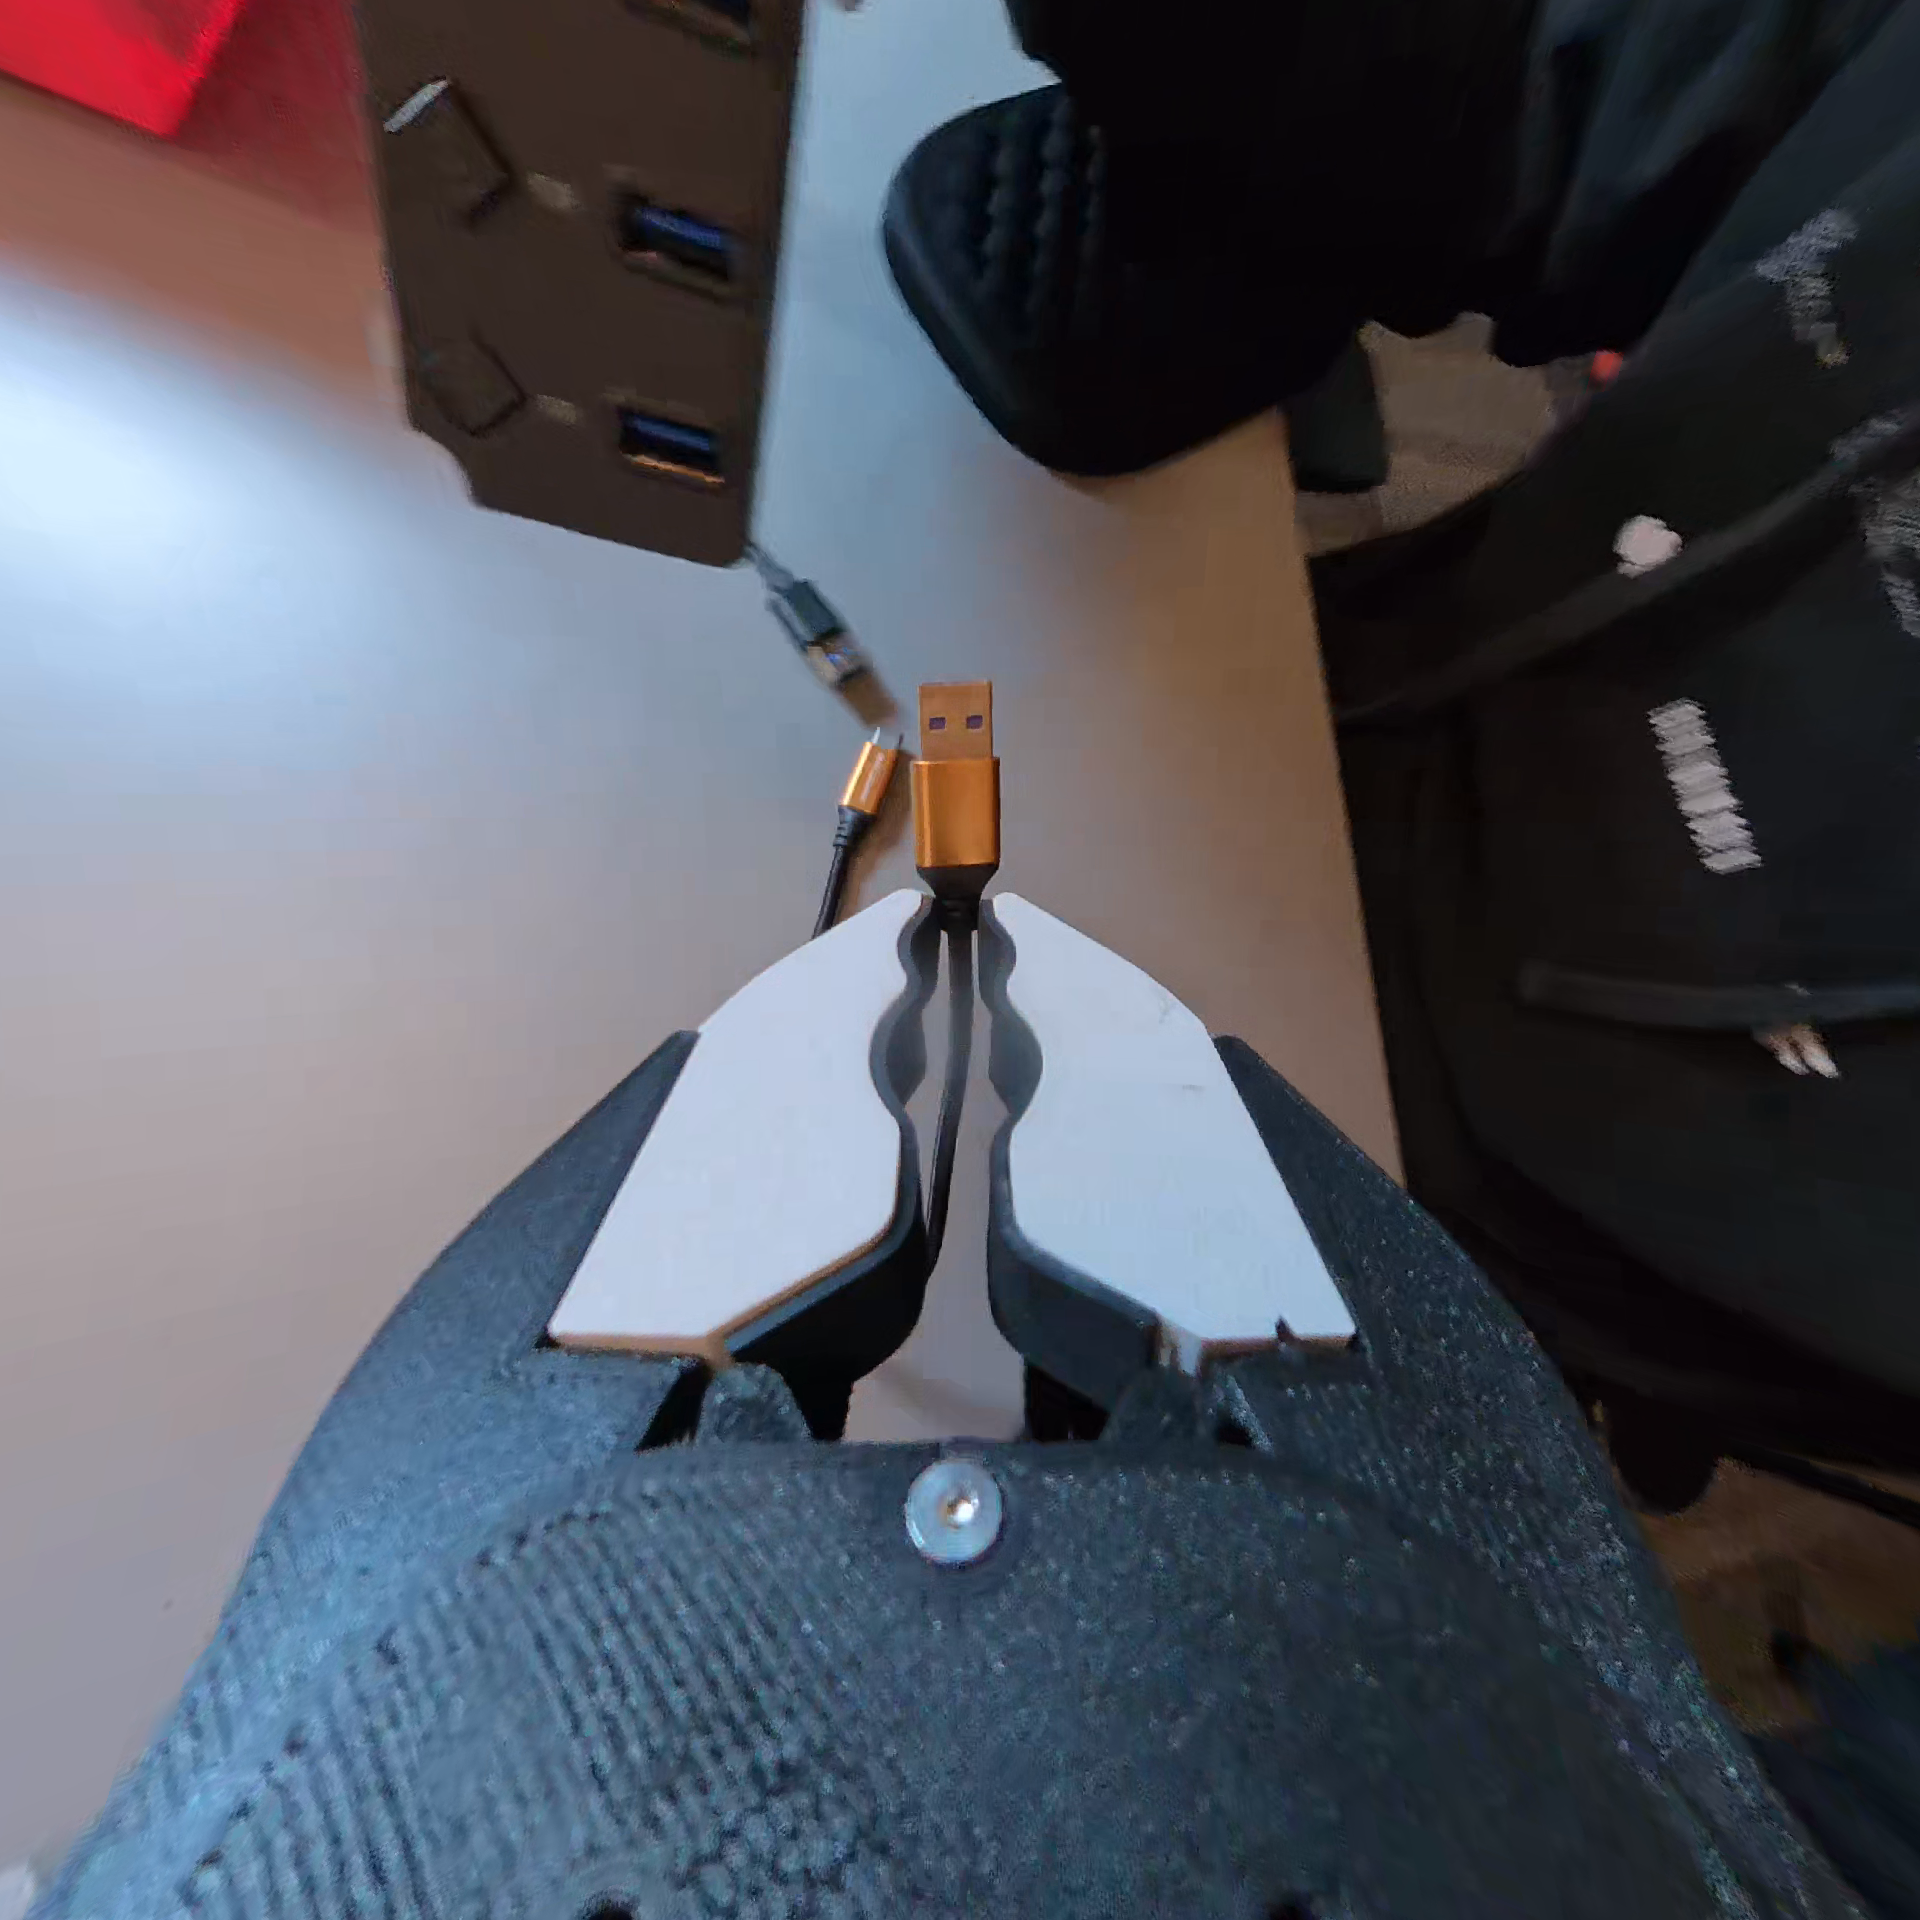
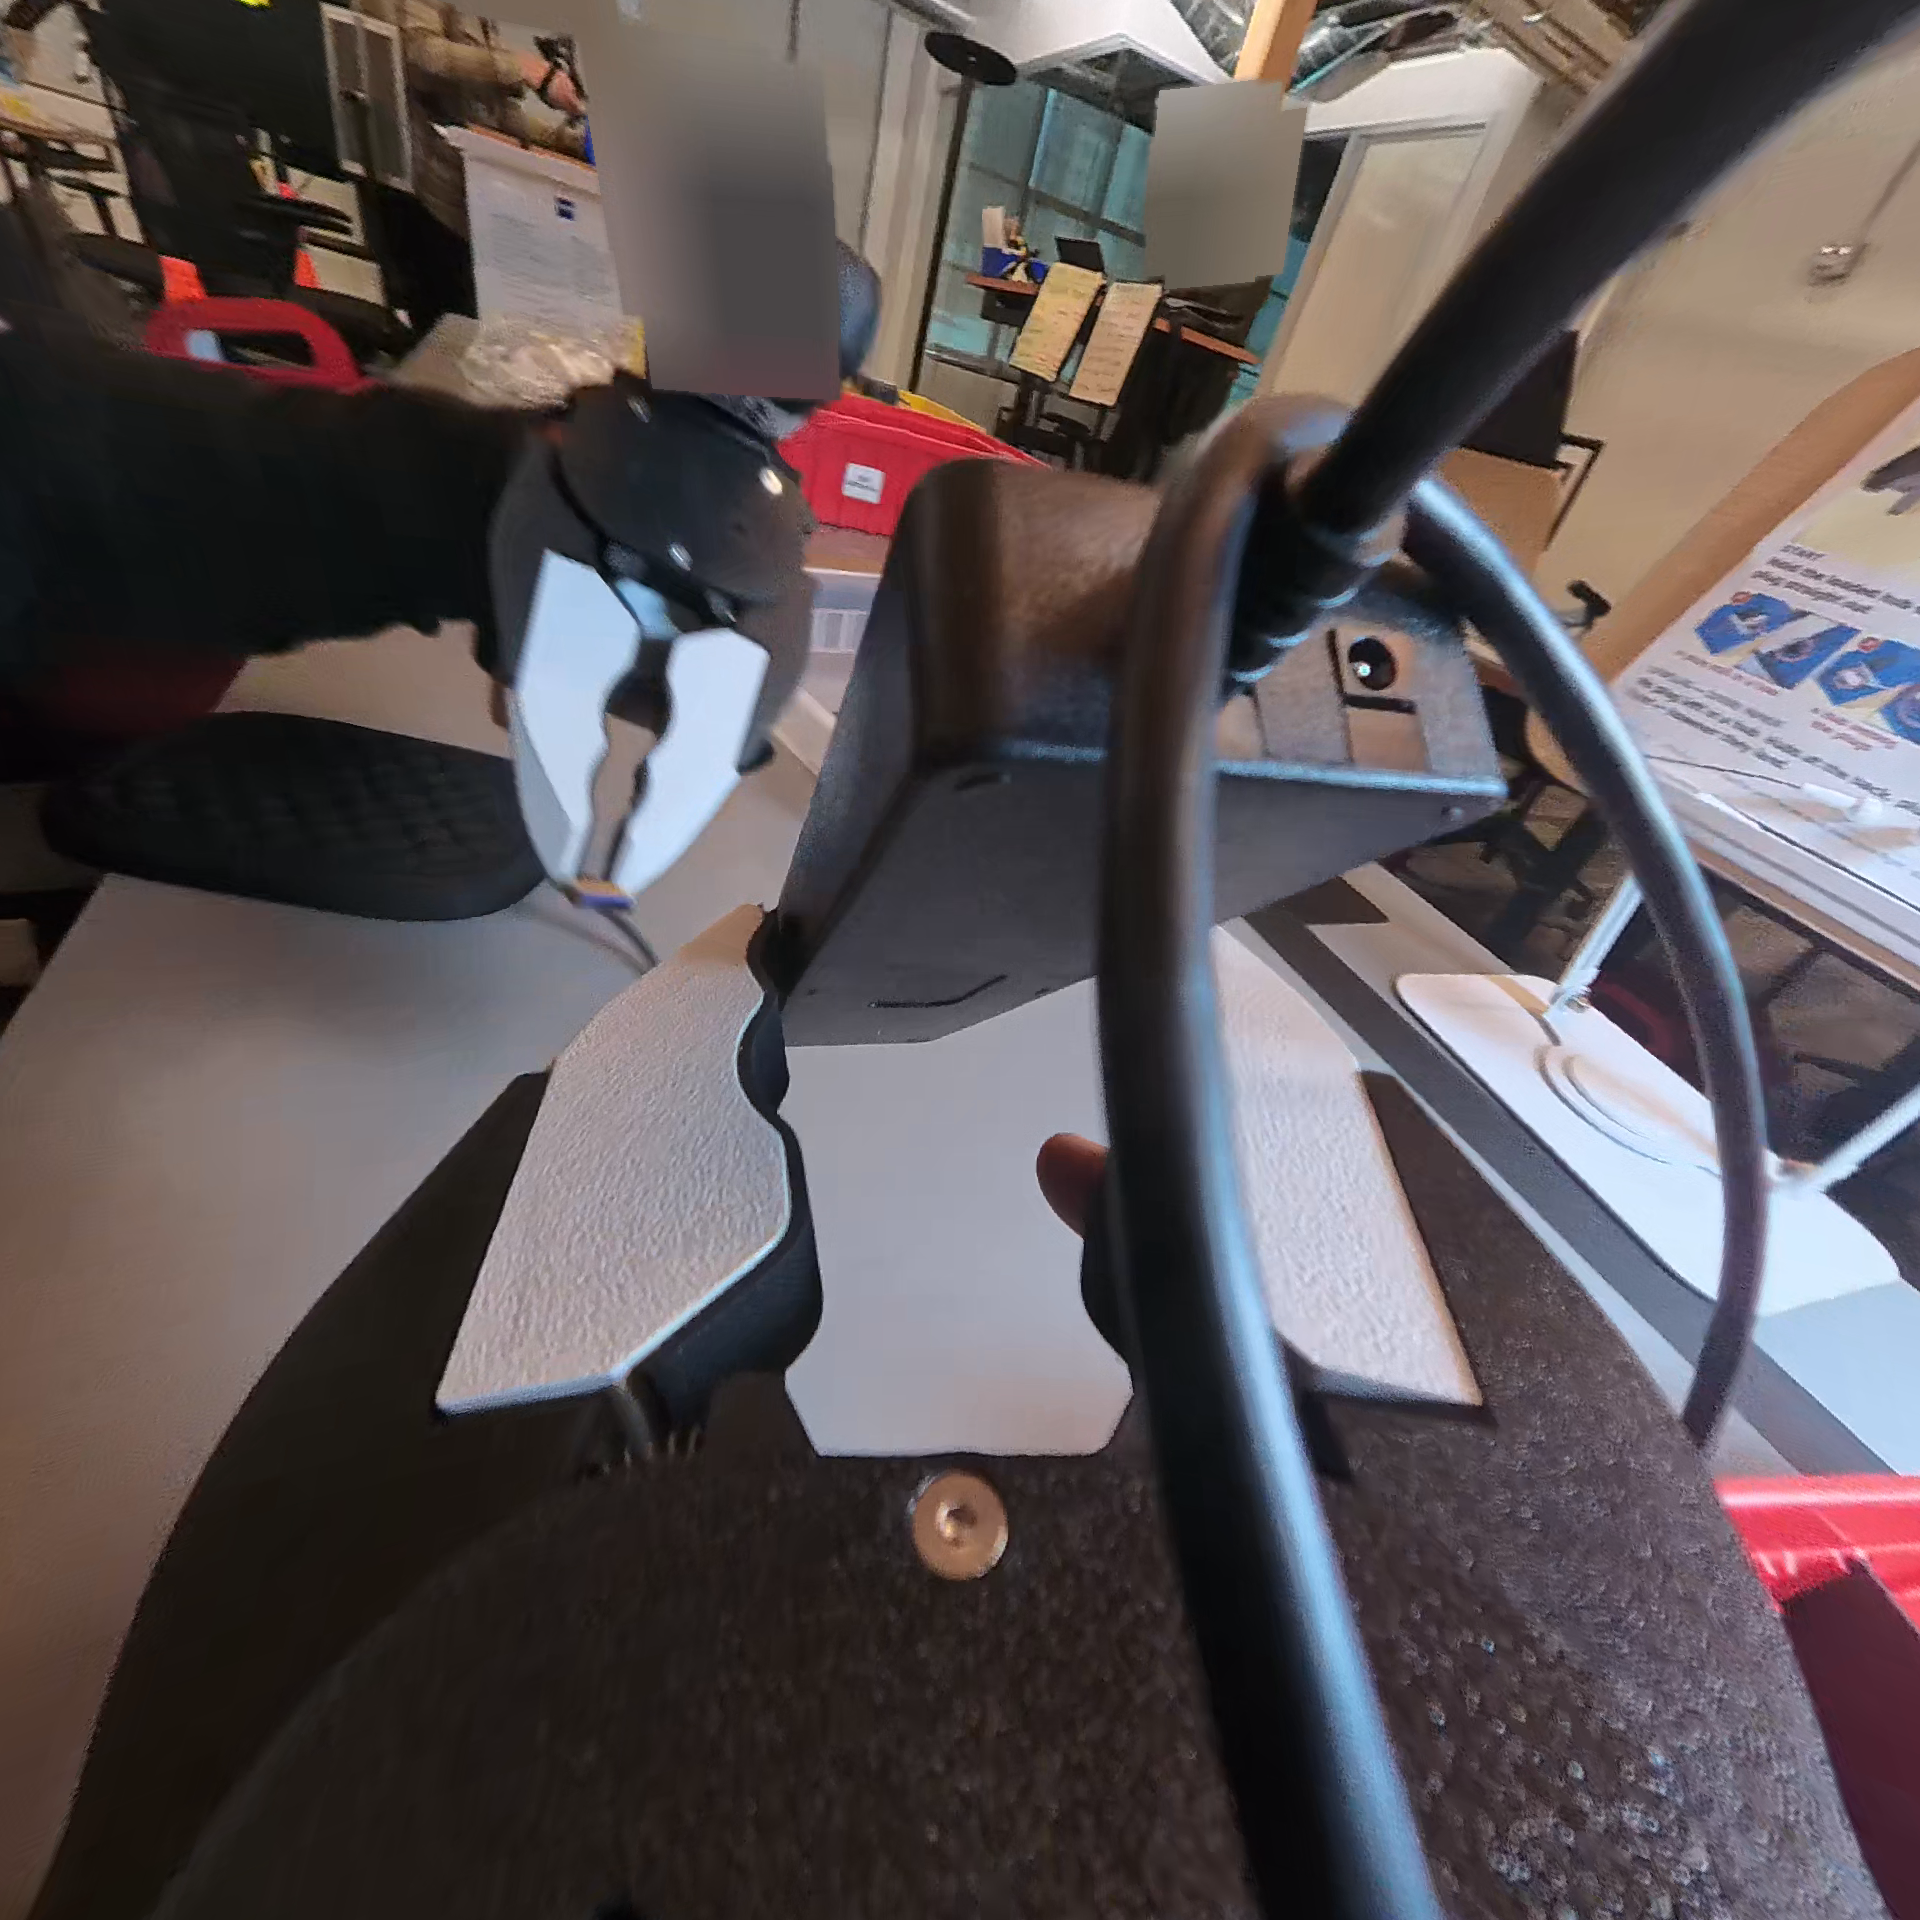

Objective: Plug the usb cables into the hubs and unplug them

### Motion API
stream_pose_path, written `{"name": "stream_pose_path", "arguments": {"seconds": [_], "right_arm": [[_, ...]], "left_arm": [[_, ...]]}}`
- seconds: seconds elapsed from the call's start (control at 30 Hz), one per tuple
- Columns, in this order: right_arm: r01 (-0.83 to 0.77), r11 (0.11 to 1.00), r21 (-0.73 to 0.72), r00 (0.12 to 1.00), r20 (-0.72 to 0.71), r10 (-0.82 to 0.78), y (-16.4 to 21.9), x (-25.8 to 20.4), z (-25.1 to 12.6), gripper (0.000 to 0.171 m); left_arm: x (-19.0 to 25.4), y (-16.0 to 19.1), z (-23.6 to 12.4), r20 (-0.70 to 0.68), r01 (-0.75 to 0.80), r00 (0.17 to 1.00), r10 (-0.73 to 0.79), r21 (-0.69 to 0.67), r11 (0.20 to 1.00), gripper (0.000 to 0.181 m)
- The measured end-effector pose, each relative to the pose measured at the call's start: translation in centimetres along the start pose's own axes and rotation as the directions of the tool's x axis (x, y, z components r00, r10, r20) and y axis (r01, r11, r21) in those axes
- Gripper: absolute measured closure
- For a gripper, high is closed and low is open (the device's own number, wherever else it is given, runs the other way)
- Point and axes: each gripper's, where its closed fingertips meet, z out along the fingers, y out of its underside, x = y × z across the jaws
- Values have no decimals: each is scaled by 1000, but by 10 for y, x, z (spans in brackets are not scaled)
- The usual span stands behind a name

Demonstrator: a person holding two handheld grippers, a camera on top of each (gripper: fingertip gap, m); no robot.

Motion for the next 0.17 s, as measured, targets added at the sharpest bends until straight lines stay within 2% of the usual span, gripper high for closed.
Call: {"name": "stream_pose_path", "arguments": {"seconds": [0.17], "right_arm": [[-7,1000,12,998,68,7,2,-9,-2,109]], "left_arm": [[-30,13,34,88,45,995,-46,14,999,174]]}}
